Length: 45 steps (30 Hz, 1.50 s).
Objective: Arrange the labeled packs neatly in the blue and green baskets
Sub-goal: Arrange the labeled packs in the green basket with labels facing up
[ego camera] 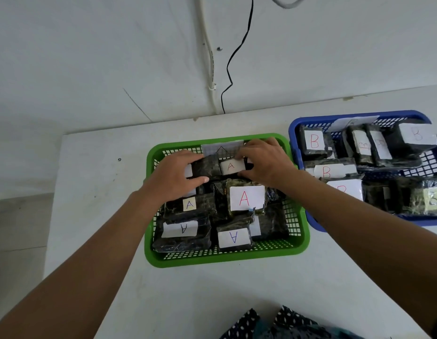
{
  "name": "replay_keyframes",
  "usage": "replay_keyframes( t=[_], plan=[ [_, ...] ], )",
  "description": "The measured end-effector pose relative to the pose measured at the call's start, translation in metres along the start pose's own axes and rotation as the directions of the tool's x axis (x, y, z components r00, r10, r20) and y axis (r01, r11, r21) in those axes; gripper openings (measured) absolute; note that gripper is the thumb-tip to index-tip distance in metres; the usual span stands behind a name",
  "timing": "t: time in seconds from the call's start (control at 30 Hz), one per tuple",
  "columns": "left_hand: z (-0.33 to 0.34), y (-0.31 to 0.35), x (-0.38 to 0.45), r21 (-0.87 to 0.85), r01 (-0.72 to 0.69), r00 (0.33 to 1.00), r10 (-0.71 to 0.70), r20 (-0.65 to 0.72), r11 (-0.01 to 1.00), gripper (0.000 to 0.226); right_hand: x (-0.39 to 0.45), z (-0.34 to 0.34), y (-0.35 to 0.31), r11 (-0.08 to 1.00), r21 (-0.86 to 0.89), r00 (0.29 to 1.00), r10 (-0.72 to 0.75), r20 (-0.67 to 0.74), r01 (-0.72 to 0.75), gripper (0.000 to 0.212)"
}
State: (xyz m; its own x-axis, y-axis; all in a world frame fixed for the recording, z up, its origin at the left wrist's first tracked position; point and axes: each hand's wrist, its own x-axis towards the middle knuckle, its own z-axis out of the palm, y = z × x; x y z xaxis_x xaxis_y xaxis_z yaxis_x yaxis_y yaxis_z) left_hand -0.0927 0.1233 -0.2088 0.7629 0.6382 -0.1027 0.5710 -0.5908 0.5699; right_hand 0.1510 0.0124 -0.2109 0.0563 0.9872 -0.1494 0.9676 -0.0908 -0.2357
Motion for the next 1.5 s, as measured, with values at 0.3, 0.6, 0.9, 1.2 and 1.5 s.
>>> replay_keyframes(
  t=[0.3,0.6,0.9,1.2,1.5],
  plan=[
    [0.0,0.004,0.004,0.025,0.037,0.999,-0.038,0.03,0.999,0.067,-0.008,-0.013,0.01,0.983,0.18,0.999,-0.039,0.017,0.035,0.046],
    [0.006,0.043,0.013,0.086,-0.094,0.995,0.092,0.035,0.992,0.069,-0.034,-0.022,0.041,1.0,-0.011,0.999,0.029,-0.025,-0.029,0.058],
    [0.031,0.08,0.005,0.061,-0.123,0.981,0.112,0.161,0.991,0.051,-0.02,-0.038,0.034,0.974,0.207,0.995,0.095,-0.005,-0.092,0.07],
    [0.032,0.082,0.006,0.044,-0.075,0.982,0.066,0.175,0.996,0.049,-0.036,-0.067,0.058,0.745,0.652,0.935,0.317,-0.16,-0.141,0.055],
    [0.014,0.07,0.01,-0.231,0.185,0.972,-0.144,0.183,0.955,0.034,-0.038,-0.027,0.037,0.983,0.18,0.998,0.054,-0.033,-0.048,0.049]
  ],
)
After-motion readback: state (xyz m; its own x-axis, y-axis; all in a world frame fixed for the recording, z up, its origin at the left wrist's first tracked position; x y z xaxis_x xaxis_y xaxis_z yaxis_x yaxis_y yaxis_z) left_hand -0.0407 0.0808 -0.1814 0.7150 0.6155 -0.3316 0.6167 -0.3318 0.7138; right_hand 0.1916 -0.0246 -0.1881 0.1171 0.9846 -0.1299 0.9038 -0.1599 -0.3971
